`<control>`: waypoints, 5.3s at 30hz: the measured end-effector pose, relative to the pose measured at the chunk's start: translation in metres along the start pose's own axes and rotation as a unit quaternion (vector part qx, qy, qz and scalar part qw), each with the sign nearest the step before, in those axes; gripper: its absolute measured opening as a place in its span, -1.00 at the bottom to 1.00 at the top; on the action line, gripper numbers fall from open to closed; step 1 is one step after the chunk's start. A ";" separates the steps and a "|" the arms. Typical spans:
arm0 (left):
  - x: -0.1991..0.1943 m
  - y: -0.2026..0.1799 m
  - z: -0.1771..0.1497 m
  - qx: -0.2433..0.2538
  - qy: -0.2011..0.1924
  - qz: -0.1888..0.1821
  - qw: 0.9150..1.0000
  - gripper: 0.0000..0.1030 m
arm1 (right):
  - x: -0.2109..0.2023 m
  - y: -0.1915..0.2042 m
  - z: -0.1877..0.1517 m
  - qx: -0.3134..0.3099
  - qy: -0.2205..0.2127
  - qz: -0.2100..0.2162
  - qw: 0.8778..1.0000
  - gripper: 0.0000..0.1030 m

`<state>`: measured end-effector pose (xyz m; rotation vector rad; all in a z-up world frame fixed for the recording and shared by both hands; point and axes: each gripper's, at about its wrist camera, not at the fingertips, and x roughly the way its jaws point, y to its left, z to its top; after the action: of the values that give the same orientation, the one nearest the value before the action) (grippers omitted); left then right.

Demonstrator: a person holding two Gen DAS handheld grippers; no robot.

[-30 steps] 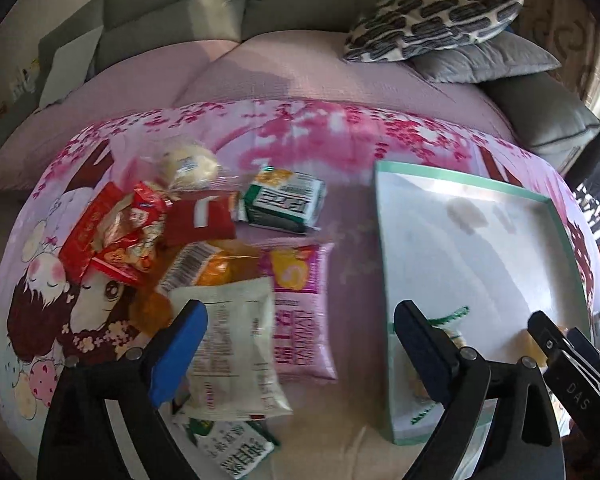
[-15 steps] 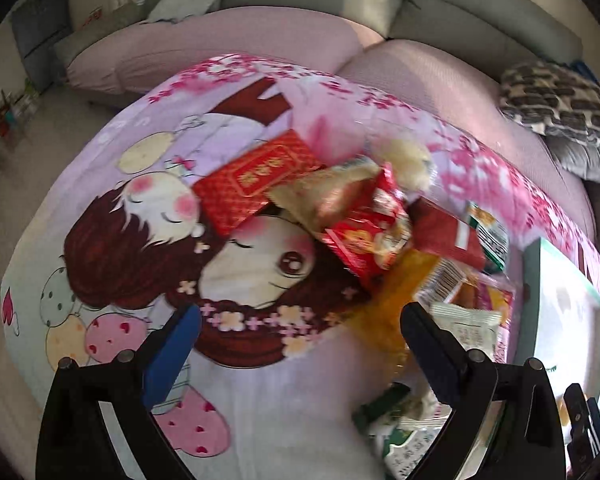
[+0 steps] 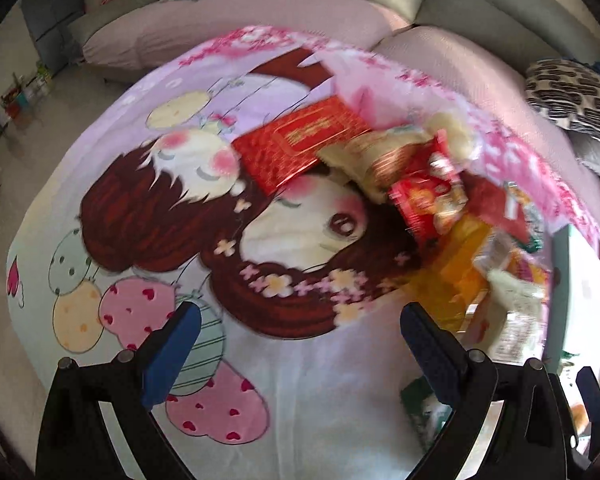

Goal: Organize snacks
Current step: 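Grasp the white-green biscuit bag with the right tool, then grasp the green-white biscuit box with the left tool, then place the biscuit box and biscuit bag into the tray with both tools, then move both tools back over the snack pile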

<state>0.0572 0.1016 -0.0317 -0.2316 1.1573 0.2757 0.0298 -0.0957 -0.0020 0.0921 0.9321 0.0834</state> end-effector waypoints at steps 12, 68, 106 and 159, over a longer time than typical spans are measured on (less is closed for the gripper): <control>0.015 0.018 0.004 -0.033 0.022 -0.002 0.999 0.94 | 0.035 0.031 -0.003 -0.024 0.040 -0.017 0.999 0.66; 0.000 -0.031 -0.075 0.095 0.074 -0.064 0.991 0.67 | -0.023 -0.024 -0.030 -0.001 0.070 0.027 0.997 0.09; -0.082 -0.125 -0.030 0.176 -0.040 -0.125 0.976 -0.20 | -0.065 -0.132 -0.011 0.147 -0.017 -0.019 0.989 0.09; -0.042 -0.183 0.026 0.198 -0.074 -0.113 0.971 0.91 | -0.046 -0.157 0.003 0.162 -0.061 -0.159 0.972 1.00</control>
<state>0.1244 -0.0668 0.0234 0.0112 1.0041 -0.1398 0.0096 -0.2563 0.0181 0.2463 0.8214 -0.3689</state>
